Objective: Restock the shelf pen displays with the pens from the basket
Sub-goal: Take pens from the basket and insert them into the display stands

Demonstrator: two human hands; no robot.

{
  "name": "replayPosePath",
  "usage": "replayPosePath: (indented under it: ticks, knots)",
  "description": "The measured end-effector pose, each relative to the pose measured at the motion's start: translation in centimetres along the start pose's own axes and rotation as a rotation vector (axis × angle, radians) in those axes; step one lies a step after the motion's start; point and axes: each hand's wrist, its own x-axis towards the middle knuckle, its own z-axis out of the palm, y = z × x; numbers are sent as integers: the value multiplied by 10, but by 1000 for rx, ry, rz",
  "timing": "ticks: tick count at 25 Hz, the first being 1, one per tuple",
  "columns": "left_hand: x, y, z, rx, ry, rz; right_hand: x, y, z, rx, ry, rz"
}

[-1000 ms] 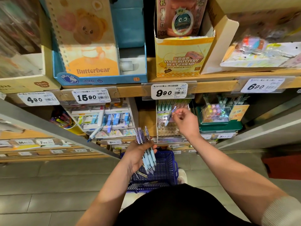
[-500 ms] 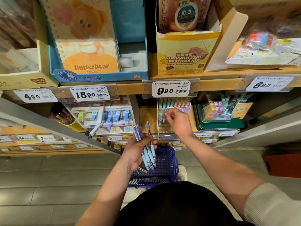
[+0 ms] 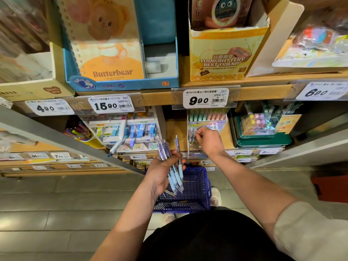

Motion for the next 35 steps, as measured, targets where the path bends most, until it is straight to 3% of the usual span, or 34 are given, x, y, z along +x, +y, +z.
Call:
replayPosePath:
  ticks: [5, 9, 12, 14, 18, 21, 23, 27, 35]
  knots:
    - [4, -2, 0, 8, -14, -6, -12, -8, -16, 159, -158, 147]
    - [8, -6, 4, 47, -34, -12, -44, -20, -36, 899, -566, 187]
    - [10, -9, 6, 63, -71, -14, -57, -25, -42, 1102, -752, 187]
    - [12, -10, 8, 86, -75, -12, -61, -24, -43, 1145, -659, 231]
    - [17, -8, 6, 37, 30, -47, -53, -13, -55, 1307, -246, 313]
    - [16, -8, 2, 10, 34, -51, -40, -6, -64, 1181, 25, 263]
    - [14, -8, 1, 12, 22, -38, -35, -5, -62, 964, 126, 189]
    - [10, -6, 2, 19, 4, -39, -31, -7, -41, 622, 195, 63]
    - [6, 1, -5, 27, -17, 6, -26, -9, -12, 395, 171, -57]
